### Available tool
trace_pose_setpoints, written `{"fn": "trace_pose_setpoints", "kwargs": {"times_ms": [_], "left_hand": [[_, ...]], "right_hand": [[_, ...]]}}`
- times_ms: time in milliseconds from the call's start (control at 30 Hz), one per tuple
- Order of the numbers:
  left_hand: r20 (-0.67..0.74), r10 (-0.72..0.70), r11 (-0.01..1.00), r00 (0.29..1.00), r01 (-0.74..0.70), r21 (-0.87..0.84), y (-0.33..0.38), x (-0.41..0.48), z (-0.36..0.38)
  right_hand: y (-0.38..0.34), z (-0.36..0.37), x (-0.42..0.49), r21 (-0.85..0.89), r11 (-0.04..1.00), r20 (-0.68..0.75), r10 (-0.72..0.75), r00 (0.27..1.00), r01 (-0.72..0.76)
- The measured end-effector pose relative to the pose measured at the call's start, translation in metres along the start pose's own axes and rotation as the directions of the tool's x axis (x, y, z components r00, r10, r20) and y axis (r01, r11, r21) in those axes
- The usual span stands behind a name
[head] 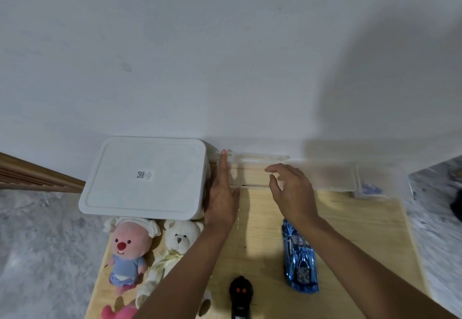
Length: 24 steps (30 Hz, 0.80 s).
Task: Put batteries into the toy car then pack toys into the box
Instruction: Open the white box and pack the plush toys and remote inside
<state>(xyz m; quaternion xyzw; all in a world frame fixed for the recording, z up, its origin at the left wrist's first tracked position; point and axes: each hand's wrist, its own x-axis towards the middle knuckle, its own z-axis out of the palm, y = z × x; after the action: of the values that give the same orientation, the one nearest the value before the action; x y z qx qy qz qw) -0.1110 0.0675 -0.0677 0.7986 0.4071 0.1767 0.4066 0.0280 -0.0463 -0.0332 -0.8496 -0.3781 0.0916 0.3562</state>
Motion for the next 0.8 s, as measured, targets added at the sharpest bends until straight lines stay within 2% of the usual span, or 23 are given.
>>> {"fn": "trace_pose_setpoints", "kwargs": {"times_ms": [100, 267, 467, 667, 800], "left_hand": [[0.002, -0.025, 1.000, 1.000, 0.025, -0.009, 0.002, -0.001, -0.001], [-0.003, -0.048, 0.998, 0.999, 0.048, 0.037, 0.008, -0.003, -0.004], [0.016, -0.029, 0.997, 0.999, 0.028, 0.070, 0.013, -0.010, -0.008], [0.049, -0.007, 0.960, 0.999, -0.007, 0.281, 0.018, -0.031, -0.009], [0.105, -0.073, 0.929, 0.992, 0.029, 0.368, 0.019, -0.043, -0.007]], "right_hand": [[0.002, -0.009, 0.009, -0.187, 0.967, -0.075, -0.187, 0.980, 0.170], [0.015, -0.007, 0.029, -0.343, 0.910, -0.022, -0.256, 0.966, 0.233], [0.024, -0.006, 0.037, -0.321, 0.914, 0.023, -0.254, 0.967, 0.248], [0.028, -0.007, 0.021, -0.313, 0.905, 0.077, -0.278, 0.957, 0.288], [0.033, 0.000, 0.009, -0.313, 0.901, 0.093, -0.287, 0.953, 0.301]]}}
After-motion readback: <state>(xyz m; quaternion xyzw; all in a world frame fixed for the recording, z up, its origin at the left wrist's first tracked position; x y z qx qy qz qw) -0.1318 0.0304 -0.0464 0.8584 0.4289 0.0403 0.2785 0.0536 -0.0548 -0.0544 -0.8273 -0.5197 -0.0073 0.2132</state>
